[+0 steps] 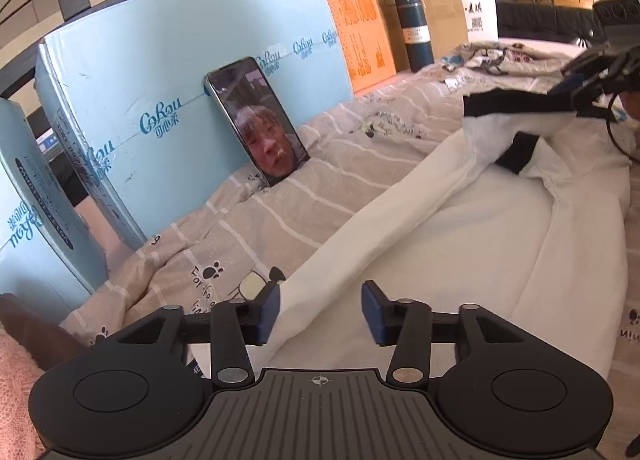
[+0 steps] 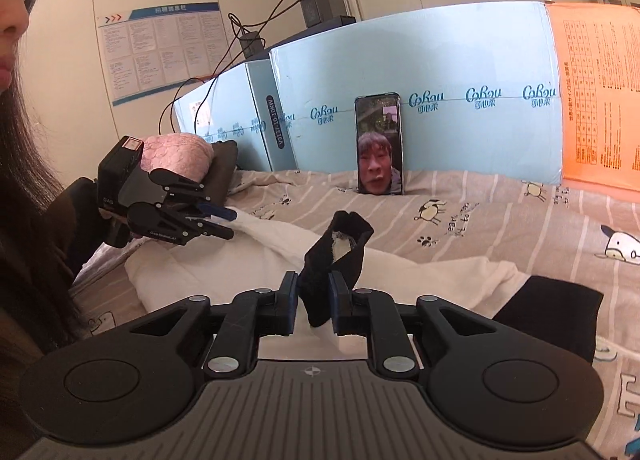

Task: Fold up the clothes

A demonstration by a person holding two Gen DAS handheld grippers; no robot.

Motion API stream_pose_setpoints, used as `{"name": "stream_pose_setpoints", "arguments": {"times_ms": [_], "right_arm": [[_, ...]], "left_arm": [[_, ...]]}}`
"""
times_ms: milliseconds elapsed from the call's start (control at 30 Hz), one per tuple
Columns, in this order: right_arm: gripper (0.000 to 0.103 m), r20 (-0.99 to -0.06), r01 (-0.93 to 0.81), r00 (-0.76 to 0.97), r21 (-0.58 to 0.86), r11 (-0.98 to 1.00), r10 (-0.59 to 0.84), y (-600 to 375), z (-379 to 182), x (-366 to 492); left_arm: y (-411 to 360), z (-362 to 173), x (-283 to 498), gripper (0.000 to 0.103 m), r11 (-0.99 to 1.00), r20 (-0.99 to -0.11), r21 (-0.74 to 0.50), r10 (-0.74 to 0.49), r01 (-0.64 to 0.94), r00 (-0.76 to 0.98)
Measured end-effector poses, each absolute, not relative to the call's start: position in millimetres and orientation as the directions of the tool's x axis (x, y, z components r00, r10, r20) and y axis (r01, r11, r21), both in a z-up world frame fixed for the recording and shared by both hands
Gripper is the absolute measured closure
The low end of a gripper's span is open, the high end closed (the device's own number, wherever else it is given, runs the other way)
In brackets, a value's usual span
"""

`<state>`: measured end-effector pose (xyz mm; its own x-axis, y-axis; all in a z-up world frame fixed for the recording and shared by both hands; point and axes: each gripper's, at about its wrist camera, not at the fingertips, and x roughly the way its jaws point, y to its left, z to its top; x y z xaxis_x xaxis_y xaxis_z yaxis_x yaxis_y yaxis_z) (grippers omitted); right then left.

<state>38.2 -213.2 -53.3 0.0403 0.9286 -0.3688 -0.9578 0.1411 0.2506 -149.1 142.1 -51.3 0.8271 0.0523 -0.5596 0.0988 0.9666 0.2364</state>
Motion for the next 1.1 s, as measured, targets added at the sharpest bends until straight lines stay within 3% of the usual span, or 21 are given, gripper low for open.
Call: {"name": "stream_pose_setpoints", "arguments": {"times_ms": [33,133,167,267,400,567,733,900,1033,1100], "right_arm": [[0.059,-0.368,-0.956,0.04,0.255,0.142,0.929,-215,-55,35],[0.056,-0.331,-0.958,0.029,0.26,0.121,0.943,-217,-52,33],[0.051,-0.317,-0.958,0.025,0.265,0.113,0.948,-215,-51,34],[0.03,-0.321,-0.953,0.033,0.276,0.127,0.947,-204,-54,42],[0.031,-0.336,-0.939,-0.001,0.324,0.114,0.942,-192,-67,52],[0.032,-0.29,-0.949,-0.143,0.311,-0.048,0.946,-201,-63,36],[0.032,-0.304,-0.957,-0.112,0.288,-0.02,0.946,-215,-57,33],[0.029,-0.253,-0.872,0.156,0.418,0.253,0.955,-239,-55,69],[0.028,-0.336,-0.641,0.303,0.621,0.451,0.892,-233,-72,118],[0.03,-0.403,-0.544,0.331,0.657,0.521,0.853,-225,-80,133]], "left_arm": [[142,-46,-149,0.036,0.975,-0.53,0.206,0.039,0.084,0.847],[132,-24,-141,0.022,0.993,-0.417,0.077,-0.047,0.087,0.908],[127,-18,-133,0.017,0.994,-0.388,0.022,-0.093,0.11,0.917],[111,-7,-100,0.015,0.977,-0.345,-0.122,-0.208,0.176,0.915],[94,-10,-48,0.015,0.949,-0.379,-0.276,-0.253,0.152,0.89],[88,-30,-9,0.015,0.919,-0.419,-0.369,-0.298,0.139,0.857],[71,-51,-3,0.015,0.913,-0.518,-0.357,-0.368,0.196,0.772],[27,-73,-42,0.013,0.956,-0.588,-0.128,-0.289,0.266,0.756],[4,-81,-55,0.01,0.965,-0.593,0.006,-0.208,0.263,0.778],[6,-82,-55,0.009,0.966,-0.594,-0.008,-0.211,0.257,0.776]]}}
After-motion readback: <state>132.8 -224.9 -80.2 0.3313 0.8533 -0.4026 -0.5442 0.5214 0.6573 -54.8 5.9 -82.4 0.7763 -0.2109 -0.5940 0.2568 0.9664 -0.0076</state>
